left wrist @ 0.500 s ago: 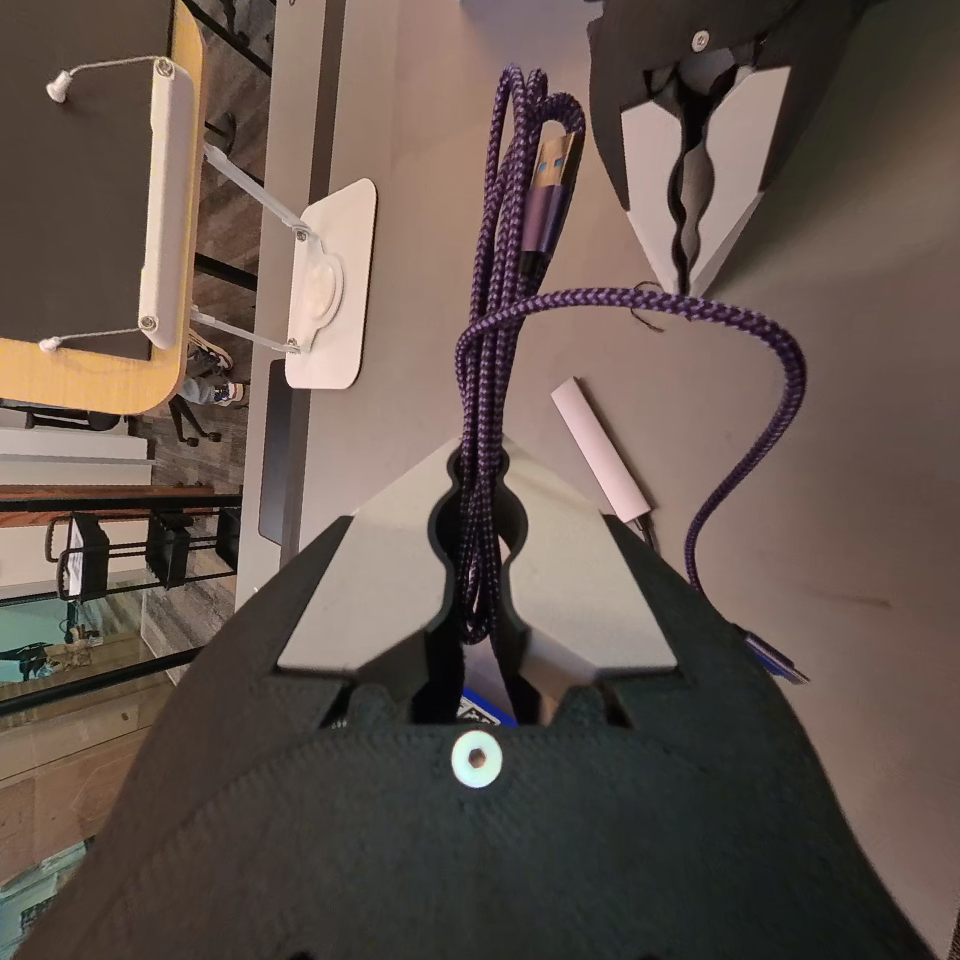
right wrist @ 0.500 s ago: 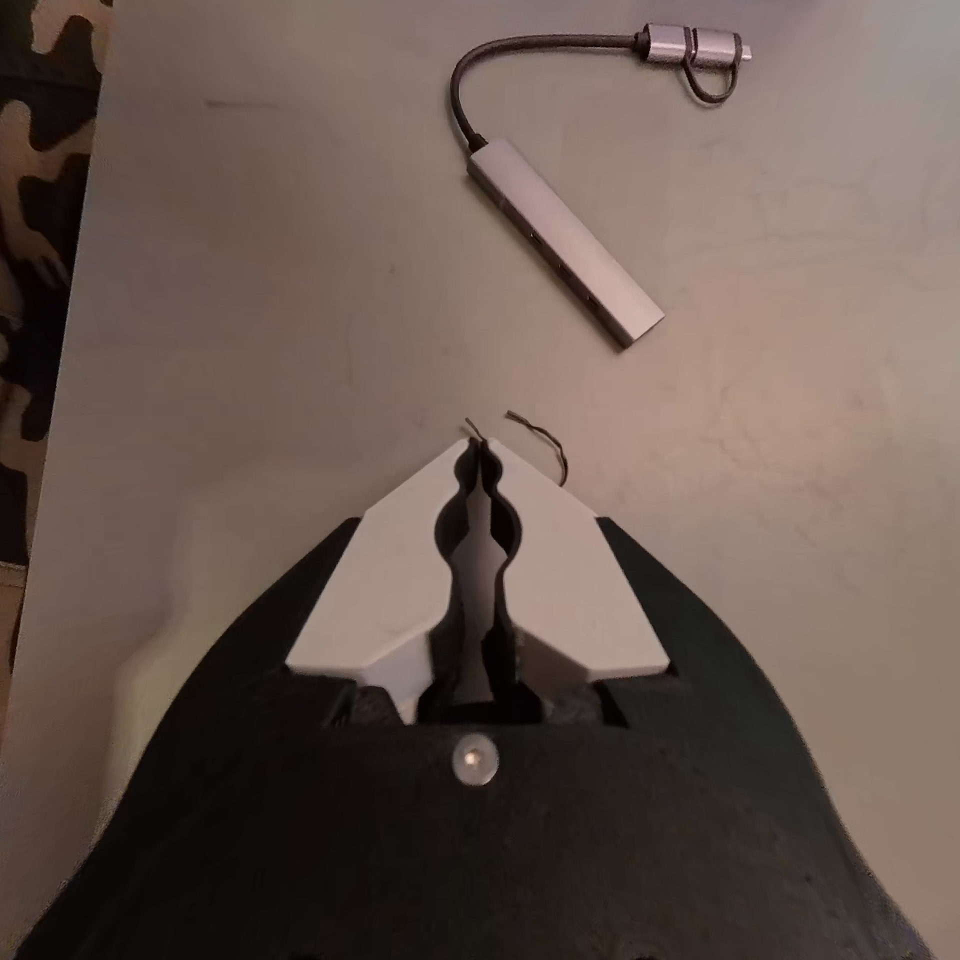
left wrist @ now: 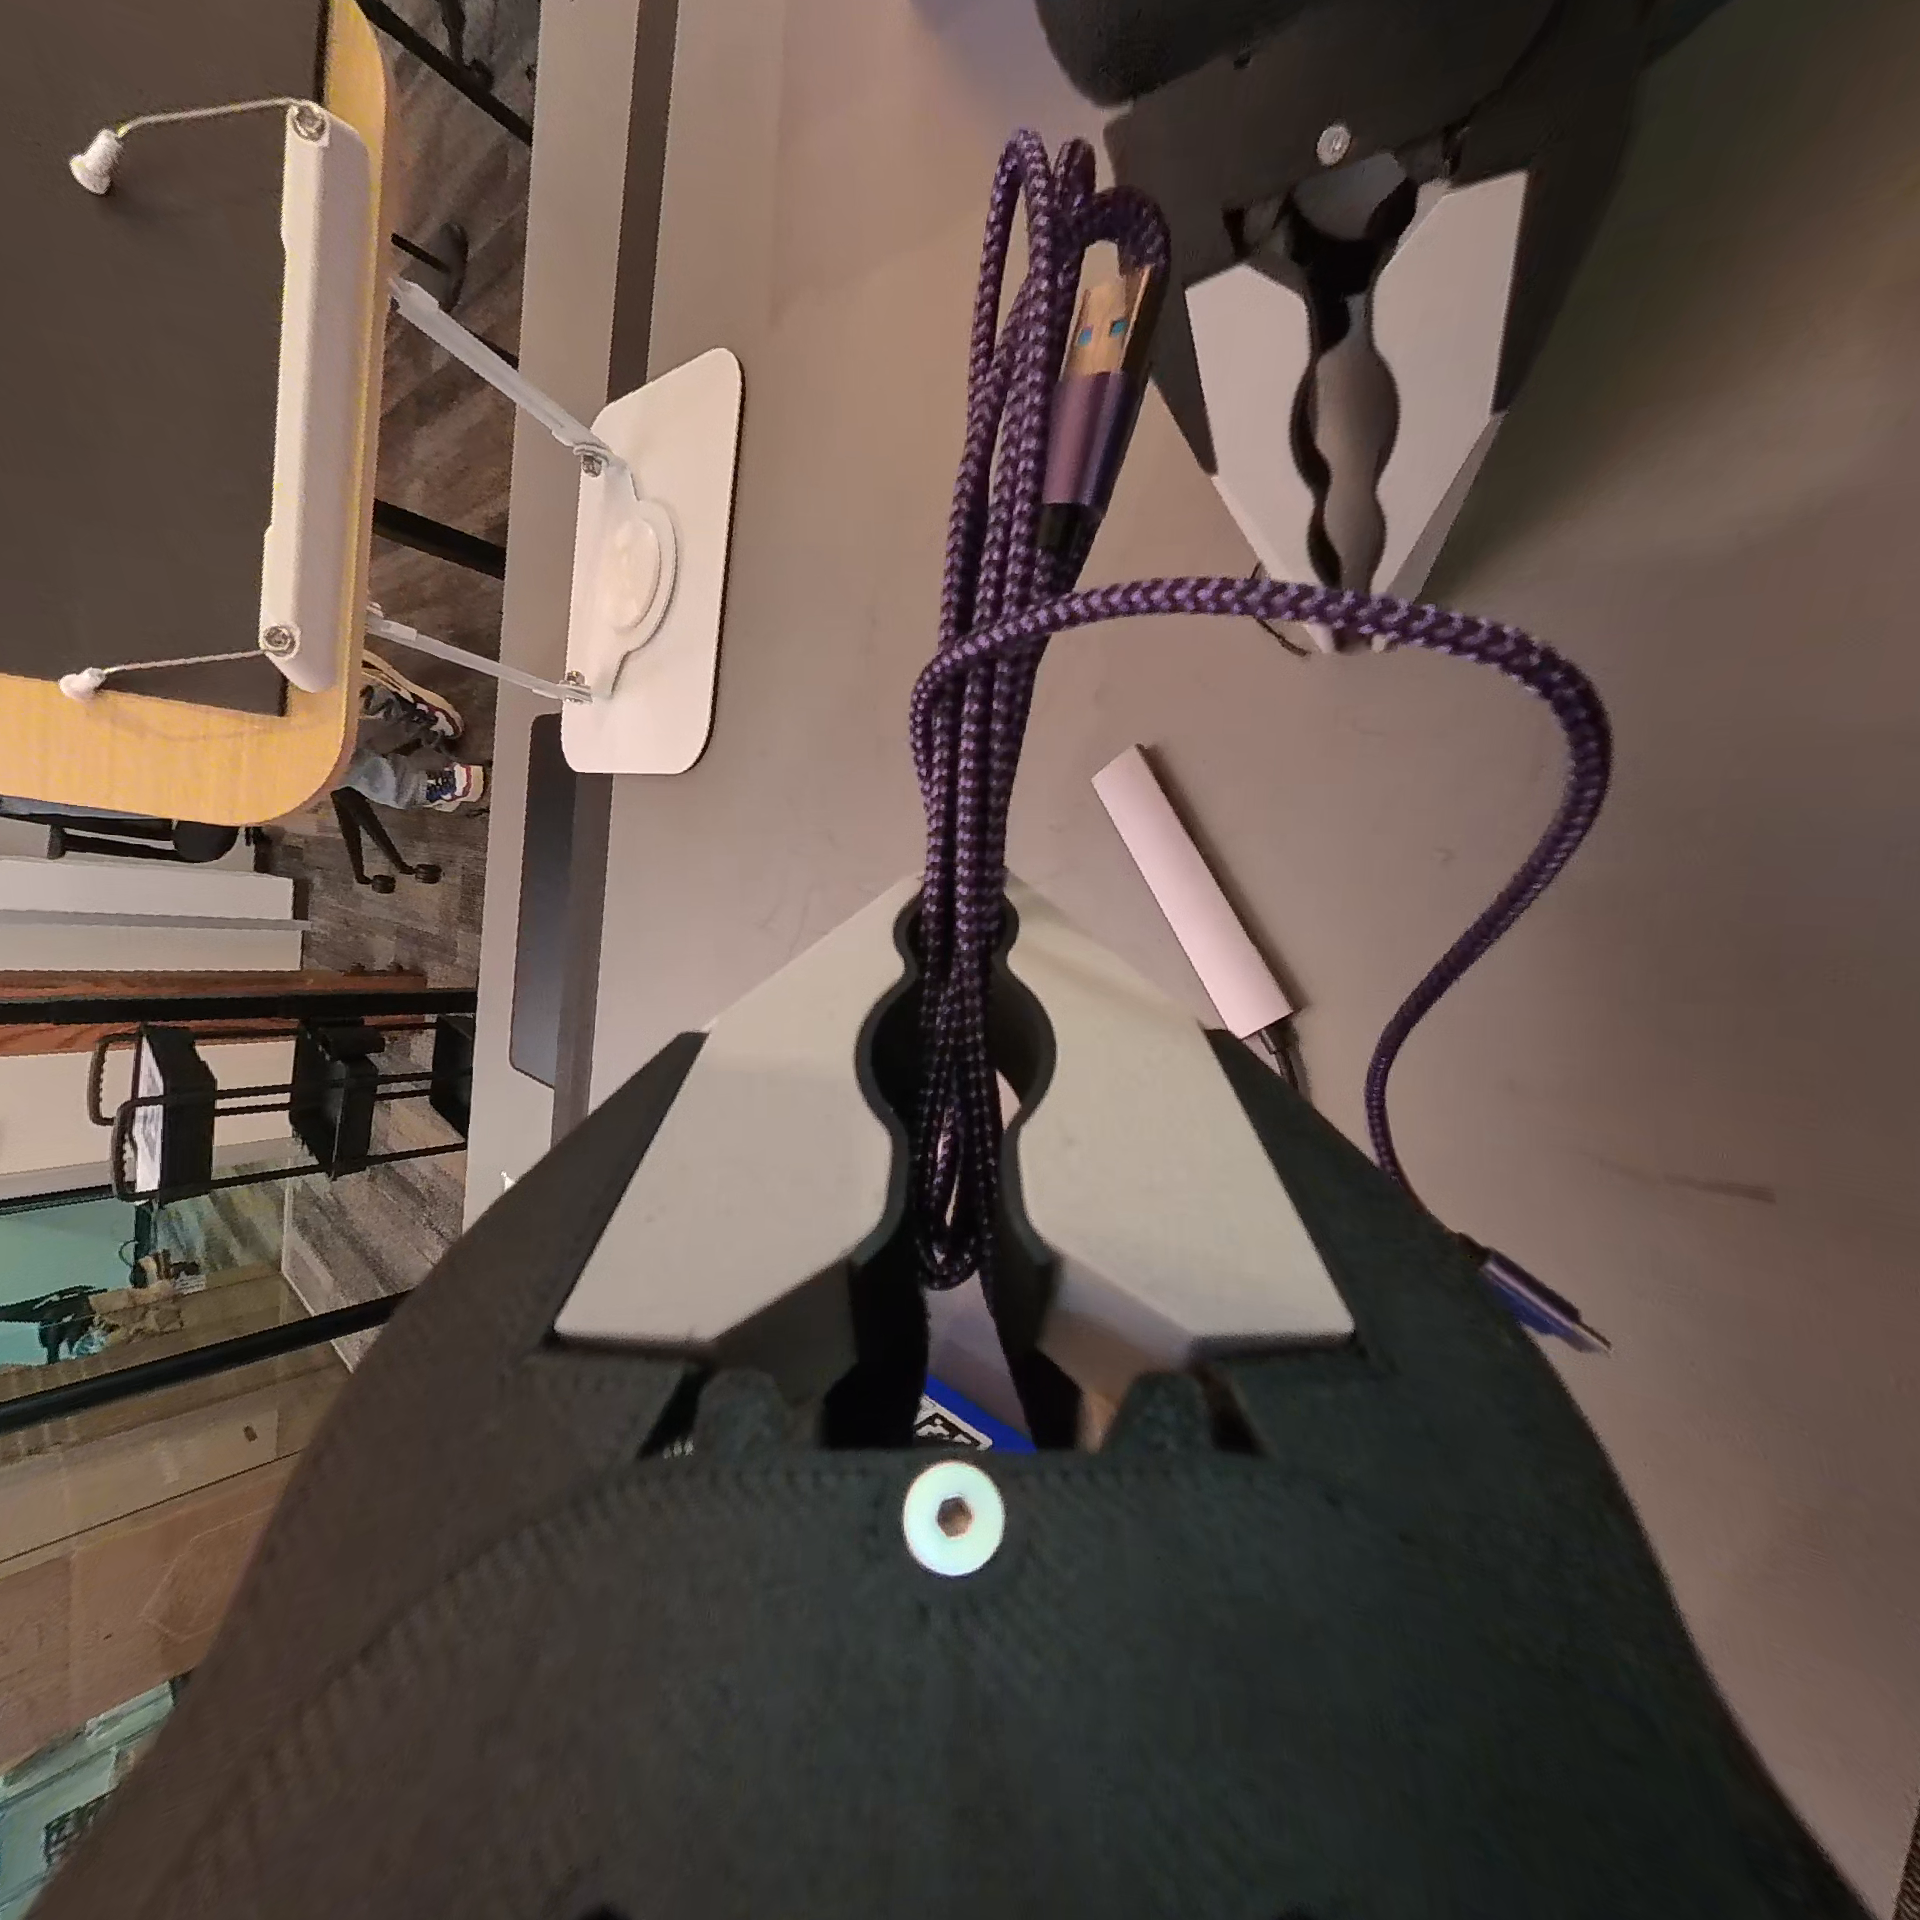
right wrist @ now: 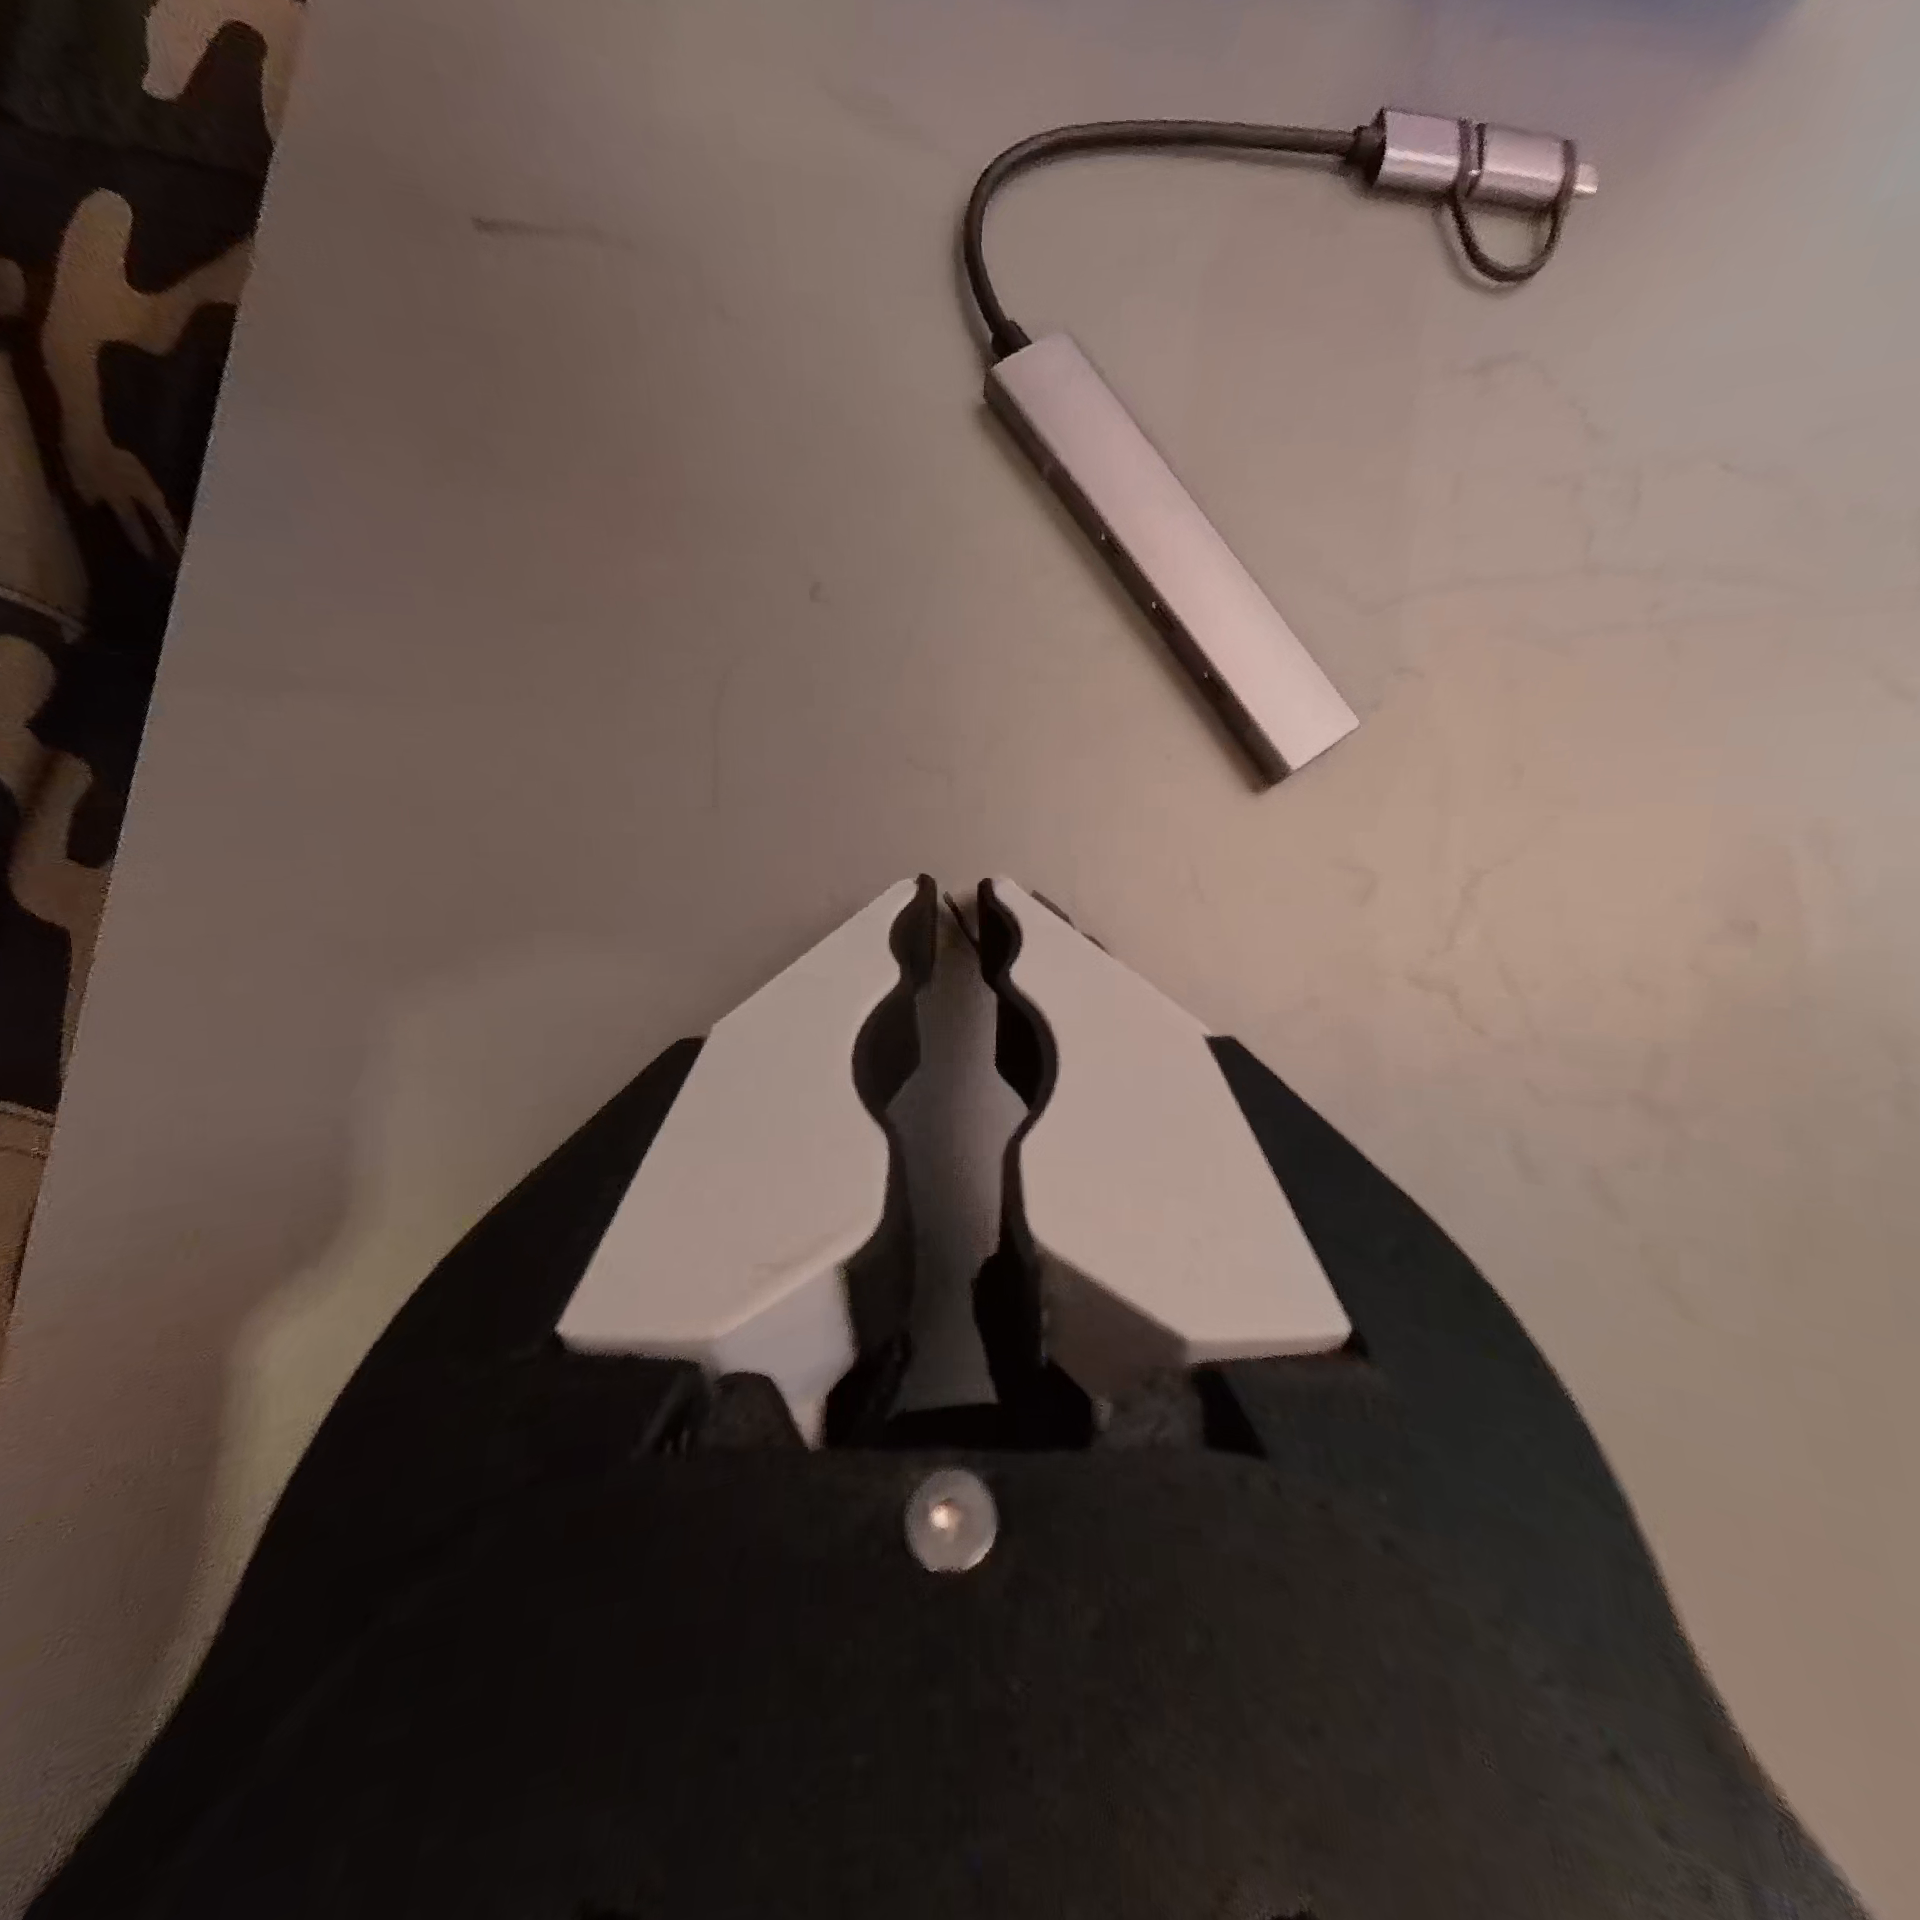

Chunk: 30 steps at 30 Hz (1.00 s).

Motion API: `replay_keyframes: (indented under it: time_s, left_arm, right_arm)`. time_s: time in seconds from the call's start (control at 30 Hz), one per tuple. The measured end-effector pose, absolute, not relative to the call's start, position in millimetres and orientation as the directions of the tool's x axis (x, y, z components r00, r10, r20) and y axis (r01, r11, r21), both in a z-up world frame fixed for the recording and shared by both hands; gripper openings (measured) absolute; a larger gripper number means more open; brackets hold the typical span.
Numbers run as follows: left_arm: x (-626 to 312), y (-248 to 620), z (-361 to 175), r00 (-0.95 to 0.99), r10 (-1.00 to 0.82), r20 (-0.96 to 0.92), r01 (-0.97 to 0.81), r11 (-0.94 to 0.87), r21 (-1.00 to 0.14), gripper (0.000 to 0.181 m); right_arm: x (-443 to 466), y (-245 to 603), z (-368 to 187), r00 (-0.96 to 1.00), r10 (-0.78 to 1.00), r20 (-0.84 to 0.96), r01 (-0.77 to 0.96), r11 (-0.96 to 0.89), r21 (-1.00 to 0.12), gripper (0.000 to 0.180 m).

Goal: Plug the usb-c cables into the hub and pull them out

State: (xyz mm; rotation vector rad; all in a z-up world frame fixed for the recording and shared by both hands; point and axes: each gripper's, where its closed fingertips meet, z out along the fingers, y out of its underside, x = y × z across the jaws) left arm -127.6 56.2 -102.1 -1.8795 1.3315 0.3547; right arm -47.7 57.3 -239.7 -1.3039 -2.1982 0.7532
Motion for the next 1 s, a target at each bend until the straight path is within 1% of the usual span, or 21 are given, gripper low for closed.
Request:
replay_keyframes:
  time_s: [0.03, 0.2, 0.3, 0.43, 0.47, 0.57, 0.63, 0.73, 0.8, 0.87, 1.0]
  left_arm:
    - [-128, 56, -102, 0.410, -0.667, -0.622, -0.888, -0.137, -0.439, 0.002]
    - [-131, 54, -101, 0.409, -0.662, -0.628, -0.890, -0.139, -0.434, 0.003]
    - [-135, 54, -103, 0.415, -0.656, -0.630, -0.890, -0.150, -0.431, 0.003]
    - [-143, 59, -106, 0.439, -0.633, -0.638, -0.886, -0.187, -0.425, 0.003]
    - [-143, 61, -107, 0.445, -0.628, -0.638, -0.884, -0.192, -0.427, 0.002]
    - [-140, 65, -111, 0.465, -0.619, -0.633, -0.875, -0.211, -0.437, 0.002]
    - [-136, 69, -112, 0.487, -0.611, -0.624, -0.863, -0.227, -0.450, 0.002]
    - [-131, 75, -114, 0.493, -0.597, -0.633, -0.863, -0.241, -0.445, 0.002]
    - [-130, 79, -113, 0.470, -0.587, -0.659, -0.878, -0.236, -0.417, 0.002]
    - [-129, 83, -113, 0.431, -0.579, -0.692, -0.899, -0.214, -0.382, 0.002]
    - [-126, 91, -112, 0.364, -0.561, -0.743, -0.931, -0.191, -0.312, 0.002]
  right_arm:
    - [-48, 56, -241, -0.443, 0.890, 0.107, 0.634, 0.395, -0.664, 0.000]
    - [-49, 62, -240, -0.406, 0.913, 0.026, 0.662, 0.314, -0.681, 0.000]
    - [-49, 59, -220, -0.384, 0.920, -0.079, 0.616, 0.192, -0.764, 0.000]
    - [-42, 48, -170, -0.445, 0.860, -0.249, 0.472, -0.010, -0.882, 0.000]
    - [-40, 45, -156, -0.470, 0.841, -0.267, 0.429, -0.047, -0.902, 0.000]
    - [-33, 34, -120, -0.559, 0.796, -0.233, 0.285, -0.079, -0.955, 0.000]
    - [-31, 33, -97, -0.587, 0.772, -0.245, 0.198, -0.157, -0.968, 0.000]
    - [-27, 46, -59, -0.622, 0.717, -0.315, 0.038, -0.373, -0.927, 0.000]
    - [-25, 57, -46, -0.632, 0.678, -0.375, -0.008, -0.489, -0.872, 0.000]
    - [-26, 66, -40, -0.624, 0.659, -0.419, -0.022, -0.551, -0.834, 0.000]
    - [-36, 69, -37, -0.593, 0.622, -0.511, 0.028, -0.618, -0.786, 0.000]
